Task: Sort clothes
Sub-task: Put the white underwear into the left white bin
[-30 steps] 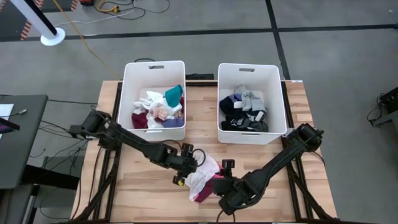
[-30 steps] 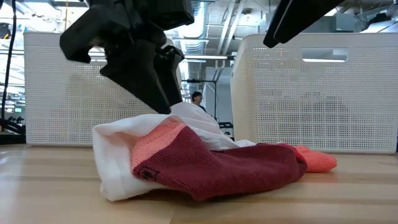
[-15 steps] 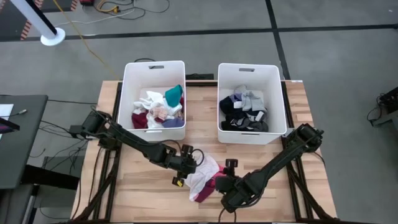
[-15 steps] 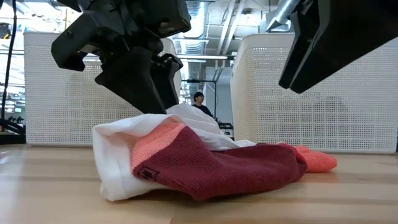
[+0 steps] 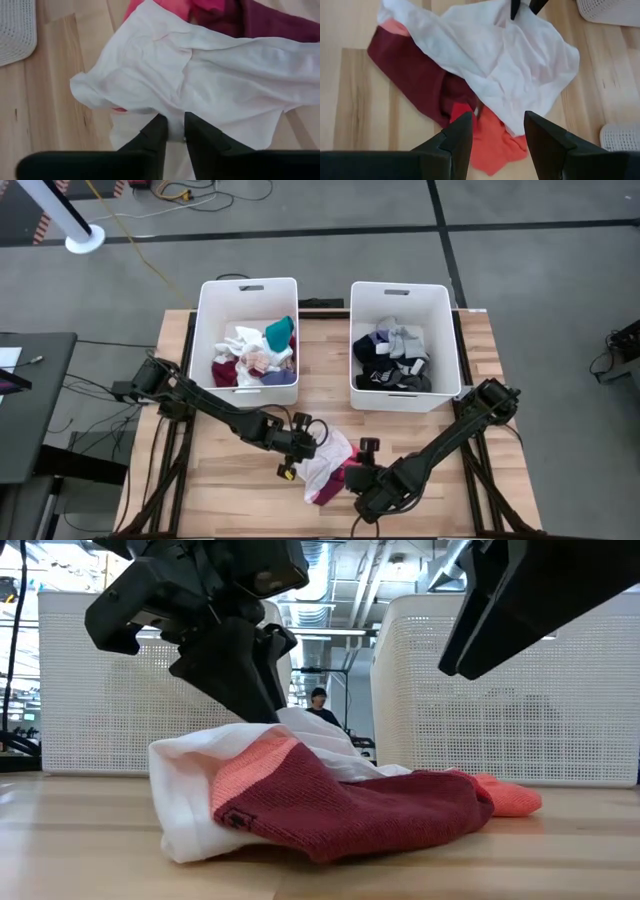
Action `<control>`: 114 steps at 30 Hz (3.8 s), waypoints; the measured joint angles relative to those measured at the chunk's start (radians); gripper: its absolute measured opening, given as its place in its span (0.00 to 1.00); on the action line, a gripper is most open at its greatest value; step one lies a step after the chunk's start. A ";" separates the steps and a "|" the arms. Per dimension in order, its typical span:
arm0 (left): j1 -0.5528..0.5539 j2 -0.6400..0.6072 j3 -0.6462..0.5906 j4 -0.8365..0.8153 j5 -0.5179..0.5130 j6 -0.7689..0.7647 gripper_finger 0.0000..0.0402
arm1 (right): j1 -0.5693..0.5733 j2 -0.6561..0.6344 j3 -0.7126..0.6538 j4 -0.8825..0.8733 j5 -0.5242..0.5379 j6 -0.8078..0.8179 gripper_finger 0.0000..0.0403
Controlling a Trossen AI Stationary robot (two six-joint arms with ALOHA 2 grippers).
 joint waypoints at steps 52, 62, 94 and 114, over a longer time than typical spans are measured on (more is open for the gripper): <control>-0.112 -0.273 0.001 -0.009 -0.176 0.202 0.00 | -0.073 0.001 0.000 0.379 0.258 -0.270 0.50; -0.169 -0.272 0.052 -0.011 -0.185 0.288 0.00 | -0.181 0.001 0.000 0.478 0.113 -0.341 0.48; -0.512 -0.636 0.084 -0.716 -0.435 -0.303 0.43 | -0.391 0.001 0.624 0.429 -0.040 -1.128 0.00; -0.532 -0.636 -0.387 -0.151 -0.417 -0.317 0.43 | -0.905 0.078 0.805 0.528 -0.729 -0.912 0.00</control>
